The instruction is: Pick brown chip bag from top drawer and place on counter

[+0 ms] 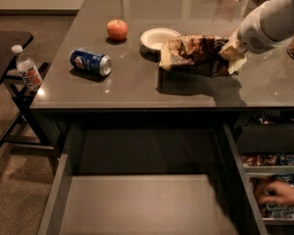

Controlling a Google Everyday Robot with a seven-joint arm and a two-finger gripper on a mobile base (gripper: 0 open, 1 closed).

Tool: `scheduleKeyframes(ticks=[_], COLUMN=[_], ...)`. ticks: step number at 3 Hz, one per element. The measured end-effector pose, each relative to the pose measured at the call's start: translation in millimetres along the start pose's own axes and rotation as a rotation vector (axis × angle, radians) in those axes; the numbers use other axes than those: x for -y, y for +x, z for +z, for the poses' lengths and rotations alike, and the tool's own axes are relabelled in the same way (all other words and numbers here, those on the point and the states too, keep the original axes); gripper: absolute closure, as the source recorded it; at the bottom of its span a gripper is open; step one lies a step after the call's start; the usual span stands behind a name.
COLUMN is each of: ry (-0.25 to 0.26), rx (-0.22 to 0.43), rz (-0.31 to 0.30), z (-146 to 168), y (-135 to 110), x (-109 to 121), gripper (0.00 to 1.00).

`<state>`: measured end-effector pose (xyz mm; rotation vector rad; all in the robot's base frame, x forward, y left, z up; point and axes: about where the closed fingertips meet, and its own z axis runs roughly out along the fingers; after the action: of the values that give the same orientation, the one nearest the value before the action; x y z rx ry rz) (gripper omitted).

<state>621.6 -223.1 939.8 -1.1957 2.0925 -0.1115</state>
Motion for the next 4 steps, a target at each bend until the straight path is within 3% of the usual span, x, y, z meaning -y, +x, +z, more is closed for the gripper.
scheduleKeyframes(ticks=[2,3,4], ry=[-0.048,-0.076,-0.077], rx=[-0.001,-0.011,-0.011], rz=[0.017,0.015,0.015], z=[41,54,54], y=[12,15,16], x=[-20,-34,-34], gripper=[1.00,0.89,0.70])
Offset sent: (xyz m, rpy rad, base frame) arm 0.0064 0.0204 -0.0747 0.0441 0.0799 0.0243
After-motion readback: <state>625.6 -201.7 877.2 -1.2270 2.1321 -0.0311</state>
